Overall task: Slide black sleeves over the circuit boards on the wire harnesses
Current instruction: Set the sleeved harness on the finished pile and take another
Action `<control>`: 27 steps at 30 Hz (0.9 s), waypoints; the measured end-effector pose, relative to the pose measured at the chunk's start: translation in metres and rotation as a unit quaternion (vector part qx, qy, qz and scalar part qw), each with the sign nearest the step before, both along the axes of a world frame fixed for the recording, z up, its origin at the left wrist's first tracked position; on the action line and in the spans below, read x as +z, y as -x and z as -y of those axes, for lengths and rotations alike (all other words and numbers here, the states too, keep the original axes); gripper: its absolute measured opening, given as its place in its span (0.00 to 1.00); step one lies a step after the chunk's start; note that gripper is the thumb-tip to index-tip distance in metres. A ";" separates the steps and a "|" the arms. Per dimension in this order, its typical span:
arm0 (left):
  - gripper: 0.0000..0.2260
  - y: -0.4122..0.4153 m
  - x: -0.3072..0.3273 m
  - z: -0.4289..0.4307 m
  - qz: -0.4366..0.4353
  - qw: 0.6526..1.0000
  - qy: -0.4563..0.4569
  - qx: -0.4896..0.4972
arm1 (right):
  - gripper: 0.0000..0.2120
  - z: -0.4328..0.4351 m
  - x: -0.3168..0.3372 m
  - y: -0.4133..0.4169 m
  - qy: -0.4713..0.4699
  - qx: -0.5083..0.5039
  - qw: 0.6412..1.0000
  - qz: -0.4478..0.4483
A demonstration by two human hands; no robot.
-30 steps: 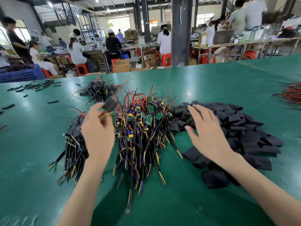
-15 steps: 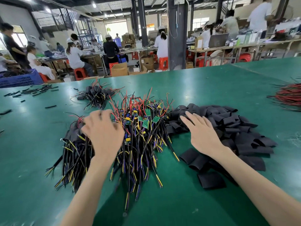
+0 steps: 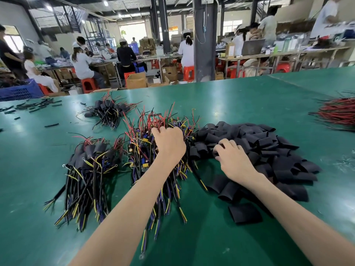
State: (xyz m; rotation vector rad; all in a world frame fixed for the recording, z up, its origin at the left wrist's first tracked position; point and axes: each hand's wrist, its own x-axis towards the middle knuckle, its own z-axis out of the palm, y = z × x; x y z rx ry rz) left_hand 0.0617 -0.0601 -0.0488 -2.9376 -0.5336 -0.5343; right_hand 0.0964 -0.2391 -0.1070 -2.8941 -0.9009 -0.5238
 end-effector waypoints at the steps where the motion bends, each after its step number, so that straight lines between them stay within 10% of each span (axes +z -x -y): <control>1: 0.07 0.001 0.002 0.001 0.009 1.000 0.014 0.000 | 0.09 0.000 0.000 0.001 0.006 -0.002 1.000 0.001; 14: 0.09 0.058 0.115 -0.016 0.241 0.929 0.260 -0.107 | 0.11 0.000 0.005 0.005 0.039 -0.009 0.999 -0.012; 20: 0.21 0.089 0.126 -0.035 0.315 0.946 0.022 -0.078 | 0.08 0.000 0.012 0.014 0.060 -0.015 0.998 -0.005; 27: 0.15 0.094 0.013 -0.037 0.103 0.988 -0.076 -0.087 | 0.15 -0.004 0.019 0.027 -0.020 0.001 1.000 0.021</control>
